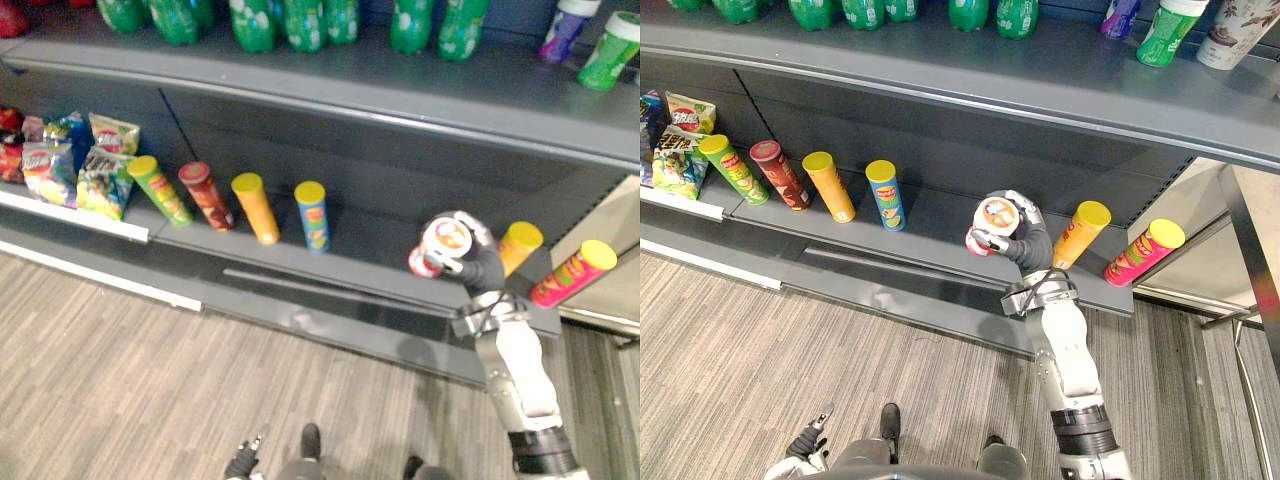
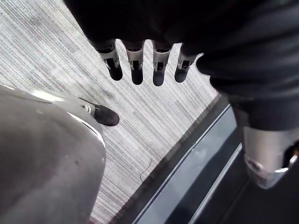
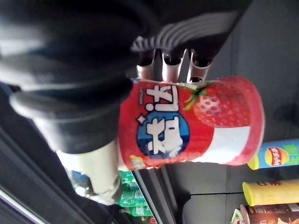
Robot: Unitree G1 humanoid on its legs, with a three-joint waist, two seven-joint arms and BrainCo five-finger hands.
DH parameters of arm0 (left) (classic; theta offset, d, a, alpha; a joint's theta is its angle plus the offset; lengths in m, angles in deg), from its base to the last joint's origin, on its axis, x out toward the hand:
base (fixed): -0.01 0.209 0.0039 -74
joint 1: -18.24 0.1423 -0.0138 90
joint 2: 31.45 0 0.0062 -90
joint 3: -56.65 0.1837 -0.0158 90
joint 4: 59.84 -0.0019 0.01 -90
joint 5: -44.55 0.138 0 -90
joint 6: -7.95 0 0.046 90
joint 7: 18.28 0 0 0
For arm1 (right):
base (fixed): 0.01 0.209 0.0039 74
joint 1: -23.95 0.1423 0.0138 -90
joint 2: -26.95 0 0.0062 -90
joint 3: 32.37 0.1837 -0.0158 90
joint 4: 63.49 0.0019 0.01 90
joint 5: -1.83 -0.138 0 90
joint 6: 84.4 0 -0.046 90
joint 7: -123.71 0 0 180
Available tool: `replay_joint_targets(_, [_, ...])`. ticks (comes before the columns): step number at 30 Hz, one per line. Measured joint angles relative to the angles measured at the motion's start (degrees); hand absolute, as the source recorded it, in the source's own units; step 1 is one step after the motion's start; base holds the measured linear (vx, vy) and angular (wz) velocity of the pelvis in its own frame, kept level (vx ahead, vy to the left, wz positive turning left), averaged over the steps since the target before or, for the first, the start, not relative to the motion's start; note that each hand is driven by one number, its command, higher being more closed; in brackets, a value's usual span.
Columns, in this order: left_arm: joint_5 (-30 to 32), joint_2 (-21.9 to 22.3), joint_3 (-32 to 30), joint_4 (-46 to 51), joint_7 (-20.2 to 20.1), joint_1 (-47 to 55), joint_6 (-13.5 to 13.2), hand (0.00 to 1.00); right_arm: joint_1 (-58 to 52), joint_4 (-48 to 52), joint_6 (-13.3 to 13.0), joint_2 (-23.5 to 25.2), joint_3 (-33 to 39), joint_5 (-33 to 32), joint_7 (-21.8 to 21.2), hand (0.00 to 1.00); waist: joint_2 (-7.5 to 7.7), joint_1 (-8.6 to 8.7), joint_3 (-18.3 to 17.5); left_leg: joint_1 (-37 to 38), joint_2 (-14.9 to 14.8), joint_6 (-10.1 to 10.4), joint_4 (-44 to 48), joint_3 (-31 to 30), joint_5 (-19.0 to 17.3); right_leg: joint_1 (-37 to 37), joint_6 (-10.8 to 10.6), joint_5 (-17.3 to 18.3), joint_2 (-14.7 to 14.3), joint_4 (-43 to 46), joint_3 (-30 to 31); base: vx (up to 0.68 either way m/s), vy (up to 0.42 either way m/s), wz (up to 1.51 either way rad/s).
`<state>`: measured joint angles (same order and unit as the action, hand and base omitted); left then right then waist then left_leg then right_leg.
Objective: Put the gum and the chips on the shelf.
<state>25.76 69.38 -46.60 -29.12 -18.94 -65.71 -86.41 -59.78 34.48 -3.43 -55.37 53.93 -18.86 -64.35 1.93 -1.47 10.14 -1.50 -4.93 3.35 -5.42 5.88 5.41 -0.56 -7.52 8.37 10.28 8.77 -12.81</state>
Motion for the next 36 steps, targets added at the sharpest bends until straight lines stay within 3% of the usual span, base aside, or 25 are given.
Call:
replay_joint_targets(8, [1.63,0.24,2.40,0.07,-0.25,-0.25,-0.04,0.00,-0.10,-4.27,0.30,0.21,-3.66,0.01,0.43,1.00,-1.27,0.33,-1.36,0.65,-0.26,0.24,-0.45,1.57,-0.16,-1.03,-0.36,-1.95,-0.45,-3.13,0.97,0.00,0.006,-0.11])
replay_joint_targets(11, [1.65,0.41,2.73,0.07,-0.27,-0.35,-0.03,0.00,0.78,-4.60,1.33,0.01,-7.96,-0.14,0.12,1.00,-1.40,0.39,-1.52,0.80,-0.66,0.30,-0.46,2.52,-0.21,-1.01,-0.24,-2.71,-1.00,-4.02,1.99,0.00,0.000,-0.18])
replay_joint_targets(19, [2.16,0.49,4.34,-1.76,0.24,-1.91,0.12,0.00,15.46,-6.63,6.15,-0.48,-26.94,-5.30,-3.70,1.00,-0.57,-0.40,-2.83,1.21,-2.31,1.02,-0.47,4.32,0.18,-0.92,0.68,-4.95,-2.54,-6.02,4.40,-0.03,-0.011,-0.15])
replay_joint_targets(23, [2.06,0.51,4.37,-1.98,0.39,-2.10,0.80,0.00,23.35,-6.63,7.93,1.38,-30.89,-7.59,-3.39,1.00,-0.41,-0.91,-3.87,1.21,-3.08,1.33,-0.47,4.22,0.57,-0.95,1.21,-5.32,-3.37,-6.00,4.38,-0.05,-0.020,0.00])
replay_joint_targets(31, [1.53,0.26,3.67,-2.21,0.88,-2.12,1.34,0.00,39.44,-7.51,8.20,2.15,-29.31,-11.24,1.41,1.00,0.17,-1.31,-4.40,1.23,-4.54,2.39,-0.47,4.49,1.11,-0.63,1.72,-5.81,-4.86,-6.07,5.16,-0.05,-0.014,-0.05])
replay_joint_targets(36, [1.24,-0.01,1.54,-2.15,0.98,-1.69,1.96,0.00,49.68,-16.24,7.66,-0.10,-21.34,-11.23,5.53,1.00,1.06,-1.96,-4.97,1.46,-5.02,2.68,-0.48,4.92,1.30,-0.54,2.07,-6.04,-5.63,-6.51,5.70,-0.02,-0.008,-0.06])
